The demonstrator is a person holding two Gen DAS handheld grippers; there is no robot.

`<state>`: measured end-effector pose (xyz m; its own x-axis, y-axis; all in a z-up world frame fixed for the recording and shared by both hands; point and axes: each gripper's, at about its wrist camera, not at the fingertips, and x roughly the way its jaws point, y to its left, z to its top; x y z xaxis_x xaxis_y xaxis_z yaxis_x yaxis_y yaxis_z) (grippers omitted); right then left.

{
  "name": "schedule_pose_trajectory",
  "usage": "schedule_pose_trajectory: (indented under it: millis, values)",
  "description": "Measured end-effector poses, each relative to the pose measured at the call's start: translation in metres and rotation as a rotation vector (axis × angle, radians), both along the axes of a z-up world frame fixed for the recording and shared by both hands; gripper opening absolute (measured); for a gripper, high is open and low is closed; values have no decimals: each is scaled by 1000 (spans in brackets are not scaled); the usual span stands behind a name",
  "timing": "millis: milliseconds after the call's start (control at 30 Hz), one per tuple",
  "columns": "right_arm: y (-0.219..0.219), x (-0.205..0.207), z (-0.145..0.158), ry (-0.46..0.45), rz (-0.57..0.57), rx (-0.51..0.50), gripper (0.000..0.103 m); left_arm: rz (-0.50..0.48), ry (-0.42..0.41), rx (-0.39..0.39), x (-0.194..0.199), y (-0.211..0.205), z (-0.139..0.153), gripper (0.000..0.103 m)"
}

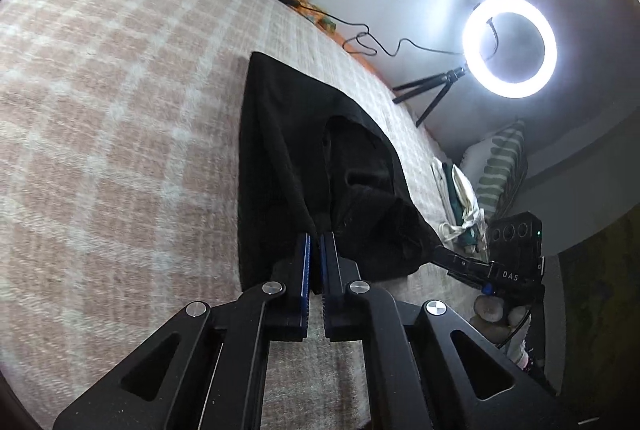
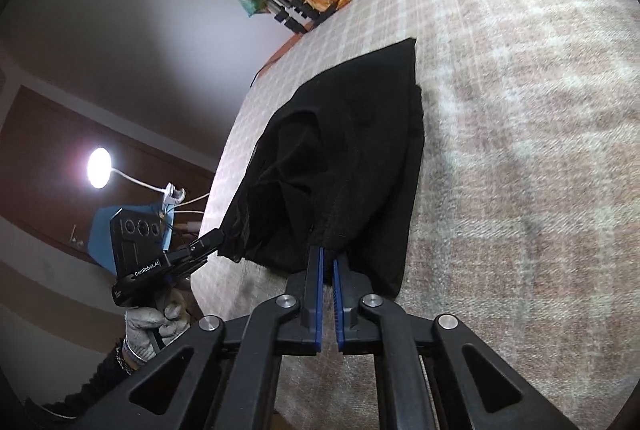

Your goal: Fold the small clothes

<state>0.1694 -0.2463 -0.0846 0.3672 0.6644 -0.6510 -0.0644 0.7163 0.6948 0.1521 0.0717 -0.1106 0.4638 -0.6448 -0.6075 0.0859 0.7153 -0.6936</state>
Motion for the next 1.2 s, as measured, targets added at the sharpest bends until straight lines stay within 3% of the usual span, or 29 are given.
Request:
schedule_pose_trajectory:
  millis: [167,267,333,467,567,600,667,800,933,967,1033,1133,1200]
  values:
    - [-9,-5,4,2,-10,37,2,-5,-30,33,-5,7,7,3]
    - [-7,-7,6,-13,11,-12,2,-19,-8,102,-3,6,-2,2]
    - [-7,-5,-3,30,3,-36,2,-11,25,119,-1,8,-12,2]
    - [-13,-6,-5,46,-7,-59,5,-8,-29,154,-7,7,0,2]
    - [-8,-9,10,-18,7,-192,10,-13,-22,144,-10,0,5,13]
    - [-4,-11,16,-48,21,-240,13,-17,-9,135,-11,-2,4,22]
    - [3,-12,21,-72,43,-255,26,-30,7,138,-13,-10,0,24]
    - [10,-10,17,-65,62,-274,27,-66,44,224,-16,-26,-11,31]
    - [10,-6,6,-24,53,-260,31,-41,61,138,-13,-22,-15,28]
    - [10,-5,4,-18,51,-255,31,-41,56,133,-12,-21,-15,26]
    - [10,-5,0,-12,56,-251,28,-56,43,129,-9,-22,-15,3]
    - [16,-5,-3,-8,76,-232,8,-59,20,132,-10,-22,-10,4]
    - [19,-7,0,-20,88,-228,2,-54,-1,141,-13,-20,-4,4]
